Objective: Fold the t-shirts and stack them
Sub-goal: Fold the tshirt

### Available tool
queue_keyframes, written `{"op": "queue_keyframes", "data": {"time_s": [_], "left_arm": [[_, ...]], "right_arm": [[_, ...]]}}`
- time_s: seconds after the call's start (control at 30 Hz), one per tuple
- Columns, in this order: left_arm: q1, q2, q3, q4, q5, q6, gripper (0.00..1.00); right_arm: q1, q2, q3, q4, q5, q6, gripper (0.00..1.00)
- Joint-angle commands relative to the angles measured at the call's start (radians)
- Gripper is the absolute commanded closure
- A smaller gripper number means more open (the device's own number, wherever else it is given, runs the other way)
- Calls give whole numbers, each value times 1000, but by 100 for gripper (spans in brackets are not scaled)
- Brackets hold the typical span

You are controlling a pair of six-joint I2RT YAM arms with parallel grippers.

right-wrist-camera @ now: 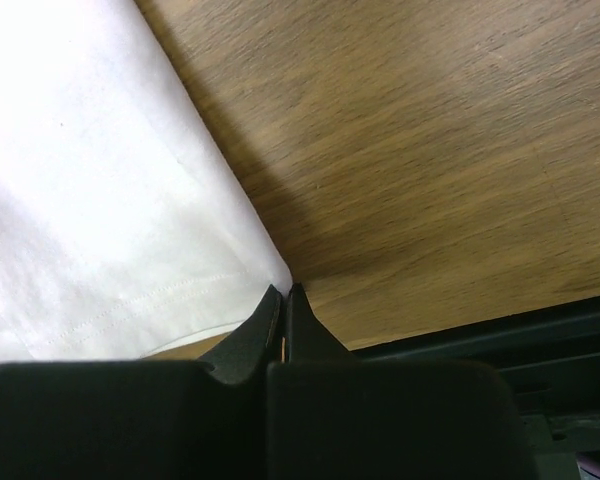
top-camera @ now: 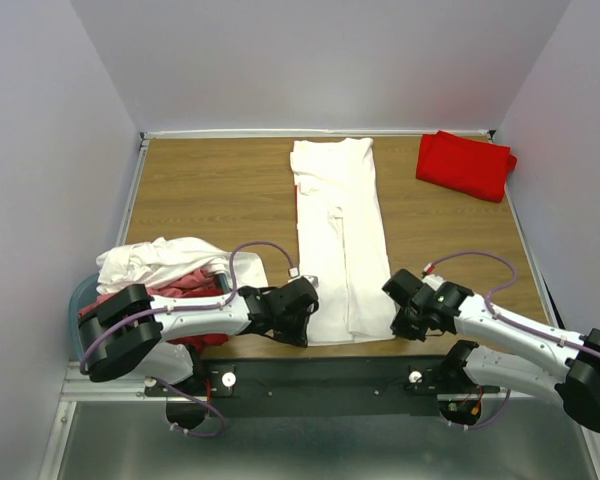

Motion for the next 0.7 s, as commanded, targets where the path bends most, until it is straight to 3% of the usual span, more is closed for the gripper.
{"op": "queue_keyframes", "data": {"time_s": [0.0,0.37,0.67], "left_arm": [[-8,-65,-11,-113,-73,-26,100],[-7,-23,55,-71,-42,40,100],[21,-35,192,-183,-194,49,100]], "right_arm": [[2,-3,40,-51,35,-16,100],[2,95,158,-34,61,-69,99],[2,124,240,-25,103,-78,100]]}}
